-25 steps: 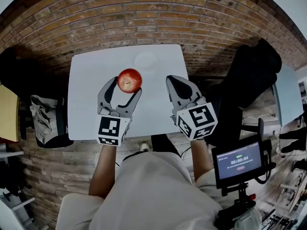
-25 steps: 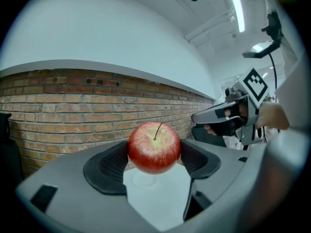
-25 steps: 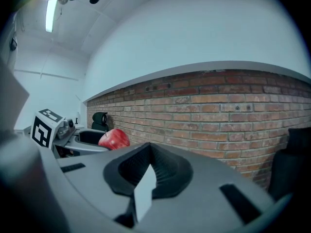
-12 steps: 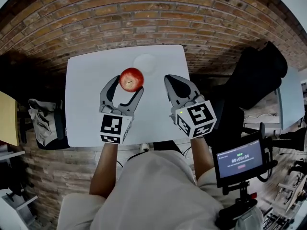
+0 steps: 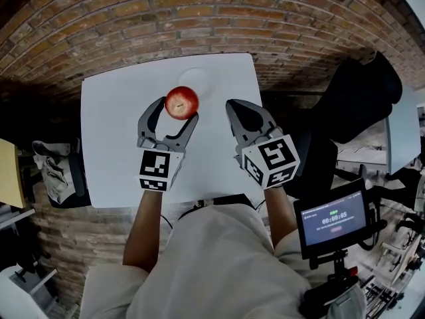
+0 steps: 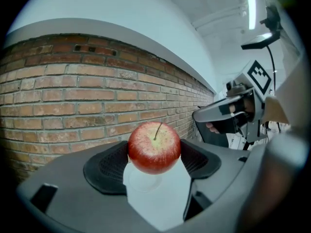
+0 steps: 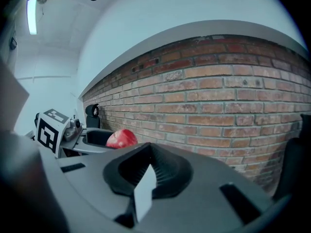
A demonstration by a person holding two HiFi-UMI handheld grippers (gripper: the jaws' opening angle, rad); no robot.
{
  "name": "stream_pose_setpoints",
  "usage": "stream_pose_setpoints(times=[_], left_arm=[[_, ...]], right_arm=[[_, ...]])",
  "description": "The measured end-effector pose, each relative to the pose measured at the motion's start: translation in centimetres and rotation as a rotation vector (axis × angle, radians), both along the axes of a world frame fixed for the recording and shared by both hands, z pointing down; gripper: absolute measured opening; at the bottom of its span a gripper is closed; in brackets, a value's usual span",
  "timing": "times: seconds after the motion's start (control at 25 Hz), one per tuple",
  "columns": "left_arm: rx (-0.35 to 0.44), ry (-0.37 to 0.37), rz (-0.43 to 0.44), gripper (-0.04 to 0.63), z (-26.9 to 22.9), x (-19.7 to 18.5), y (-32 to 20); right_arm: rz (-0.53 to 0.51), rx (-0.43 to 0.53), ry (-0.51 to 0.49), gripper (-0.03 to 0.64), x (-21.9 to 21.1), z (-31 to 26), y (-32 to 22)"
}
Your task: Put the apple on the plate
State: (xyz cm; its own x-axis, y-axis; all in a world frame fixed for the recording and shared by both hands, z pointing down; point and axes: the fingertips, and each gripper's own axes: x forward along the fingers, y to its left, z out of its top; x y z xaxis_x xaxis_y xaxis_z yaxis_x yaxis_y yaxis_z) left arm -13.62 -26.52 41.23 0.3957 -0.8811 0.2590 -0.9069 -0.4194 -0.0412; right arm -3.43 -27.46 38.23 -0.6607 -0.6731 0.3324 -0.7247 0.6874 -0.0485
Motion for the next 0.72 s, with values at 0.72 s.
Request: stream_pose_setpoints(times=[0.72], left_arm=[[-0.084, -0.104, 0.048, 0.345, 6.7, 1.1, -7.6]], right_arm=[[0.050, -0.101, 0.024, 0.003, 1.6, 4.7, -4.3]])
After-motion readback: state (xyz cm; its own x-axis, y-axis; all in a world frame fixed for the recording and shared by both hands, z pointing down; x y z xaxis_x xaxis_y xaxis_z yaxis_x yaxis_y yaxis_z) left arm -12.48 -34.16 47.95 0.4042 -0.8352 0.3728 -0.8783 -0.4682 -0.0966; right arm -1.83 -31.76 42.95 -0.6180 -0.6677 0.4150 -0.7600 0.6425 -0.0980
